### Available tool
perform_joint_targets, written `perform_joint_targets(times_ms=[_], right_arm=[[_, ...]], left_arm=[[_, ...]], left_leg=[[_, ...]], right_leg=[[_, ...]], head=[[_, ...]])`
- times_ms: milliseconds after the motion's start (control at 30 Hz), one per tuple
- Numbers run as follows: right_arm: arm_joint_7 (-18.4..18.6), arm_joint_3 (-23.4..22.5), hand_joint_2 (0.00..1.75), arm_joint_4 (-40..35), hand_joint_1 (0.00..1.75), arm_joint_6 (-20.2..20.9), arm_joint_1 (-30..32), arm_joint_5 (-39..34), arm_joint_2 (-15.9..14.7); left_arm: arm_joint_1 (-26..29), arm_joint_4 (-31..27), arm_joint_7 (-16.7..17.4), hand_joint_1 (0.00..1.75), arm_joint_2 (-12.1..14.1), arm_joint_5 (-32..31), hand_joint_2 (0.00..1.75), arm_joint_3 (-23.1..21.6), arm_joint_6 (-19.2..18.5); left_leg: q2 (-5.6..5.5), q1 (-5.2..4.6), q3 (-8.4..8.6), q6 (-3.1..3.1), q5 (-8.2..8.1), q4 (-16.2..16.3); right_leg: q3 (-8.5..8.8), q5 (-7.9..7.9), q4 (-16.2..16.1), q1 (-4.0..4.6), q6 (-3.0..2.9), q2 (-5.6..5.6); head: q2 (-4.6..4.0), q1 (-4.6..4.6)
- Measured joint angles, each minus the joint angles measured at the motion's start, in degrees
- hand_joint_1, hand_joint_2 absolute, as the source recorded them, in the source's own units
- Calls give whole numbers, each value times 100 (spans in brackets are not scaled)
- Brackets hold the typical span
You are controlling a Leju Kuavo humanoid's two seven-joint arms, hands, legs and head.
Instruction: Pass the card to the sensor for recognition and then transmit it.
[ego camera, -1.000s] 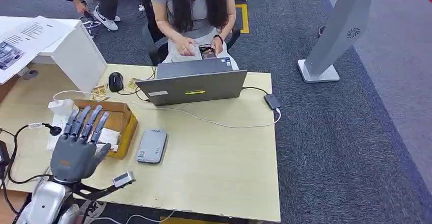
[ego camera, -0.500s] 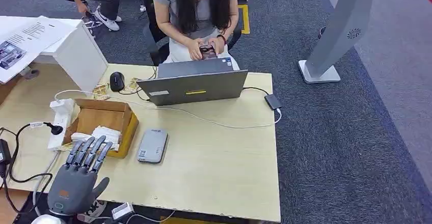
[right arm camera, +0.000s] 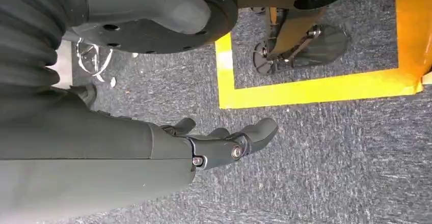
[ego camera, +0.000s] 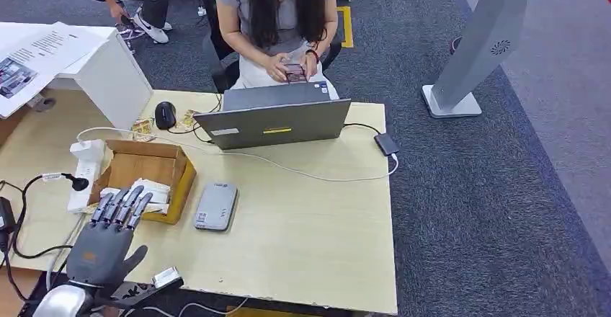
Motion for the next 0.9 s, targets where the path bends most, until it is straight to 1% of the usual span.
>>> perform_joint_targets(times_ms=[100,200,333,467,667,900], right_arm=[[2,0,175,0,0,0,0,15,0],[35,0,175,0,0,7,-2,70,0],[70,0,175,0,0,33,-7,129,0],[81,0,175,0,0,57,-6,129,0],[87,0,175,0,0,66,-7,131,0],[87,0,175,0,0,66,-7,131,0]], left_arm=[[-29,33,-9,0,-20,0,175,26,0],[-124,94,-48,0,-55,-31,175,31,-90],[-480,311,-46,0,-114,-63,175,31,-173],[-691,465,-41,0,-151,-68,175,31,-181],[-767,586,-41,0,-181,-68,175,31,-177],[-781,594,-41,0,-188,-68,175,31,-179]], left_leg=[[0,0,0,0,0,0],[-4,0,1,0,0,0],[-12,0,0,2,4,0],[-10,0,1,-3,7,0],[-10,0,0,-3,7,0],[-10,0,0,-3,6,0]], right_leg=[[0,0,0,0,0,0],[-1,0,-1,0,0,-5],[3,1,0,0,-1,-13],[2,3,1,0,-3,-10],[1,3,0,0,-3,-11],[0,2,0,0,-2,-11]], head=[[0,2],[0,2],[0,2],[0,0],[0,0],[0,2]])
